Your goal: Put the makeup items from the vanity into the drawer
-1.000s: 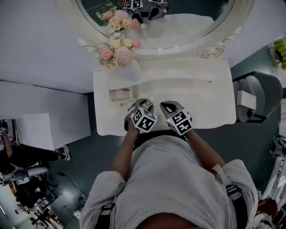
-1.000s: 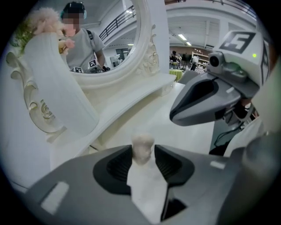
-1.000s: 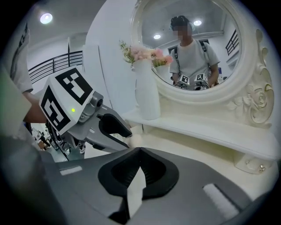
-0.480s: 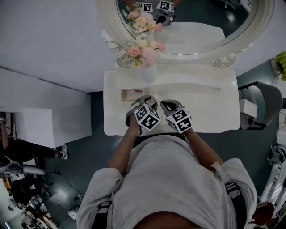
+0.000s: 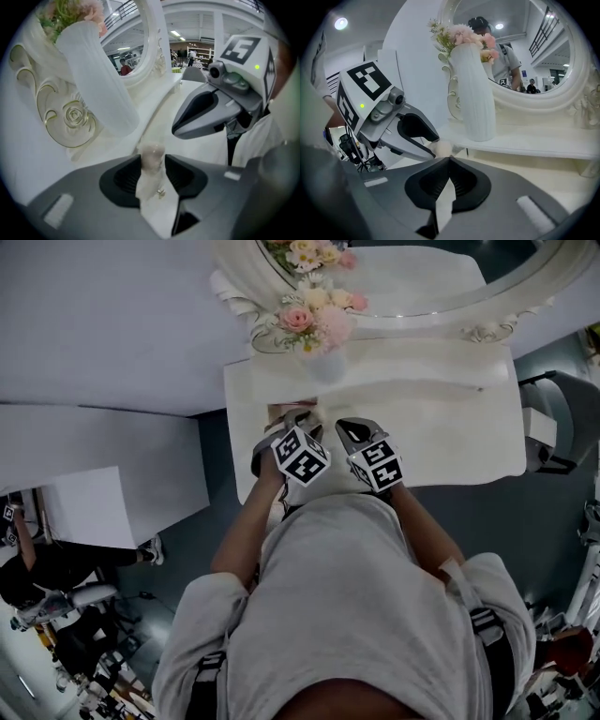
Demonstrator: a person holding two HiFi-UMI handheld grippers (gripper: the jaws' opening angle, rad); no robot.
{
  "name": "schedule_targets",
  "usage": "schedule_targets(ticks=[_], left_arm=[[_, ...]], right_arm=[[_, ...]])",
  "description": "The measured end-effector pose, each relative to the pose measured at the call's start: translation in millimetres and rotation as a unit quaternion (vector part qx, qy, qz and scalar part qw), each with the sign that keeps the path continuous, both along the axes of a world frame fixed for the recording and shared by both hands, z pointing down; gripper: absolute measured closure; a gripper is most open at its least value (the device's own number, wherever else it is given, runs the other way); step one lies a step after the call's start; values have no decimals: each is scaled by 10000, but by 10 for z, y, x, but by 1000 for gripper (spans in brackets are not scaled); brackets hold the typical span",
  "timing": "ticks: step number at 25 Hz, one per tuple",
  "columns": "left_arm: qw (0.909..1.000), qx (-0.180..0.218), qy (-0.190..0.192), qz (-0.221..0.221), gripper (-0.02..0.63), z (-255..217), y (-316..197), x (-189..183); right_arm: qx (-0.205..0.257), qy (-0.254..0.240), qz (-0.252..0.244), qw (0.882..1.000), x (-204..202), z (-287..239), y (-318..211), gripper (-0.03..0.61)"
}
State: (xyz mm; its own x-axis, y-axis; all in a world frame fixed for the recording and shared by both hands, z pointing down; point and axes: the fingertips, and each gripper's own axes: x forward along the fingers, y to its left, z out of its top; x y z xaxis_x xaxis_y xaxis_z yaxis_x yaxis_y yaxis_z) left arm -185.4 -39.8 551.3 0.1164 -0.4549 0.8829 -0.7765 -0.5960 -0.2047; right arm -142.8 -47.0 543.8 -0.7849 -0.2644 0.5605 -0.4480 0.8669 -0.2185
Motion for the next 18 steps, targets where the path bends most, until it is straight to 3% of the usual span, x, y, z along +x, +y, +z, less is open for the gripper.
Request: schedule_targets(ticks=[18], left_arm=[[9897,-695,-254,1227,453,271,143,-398]], right_arm=[[-73,162,455,9988,-272,88,-61,580]])
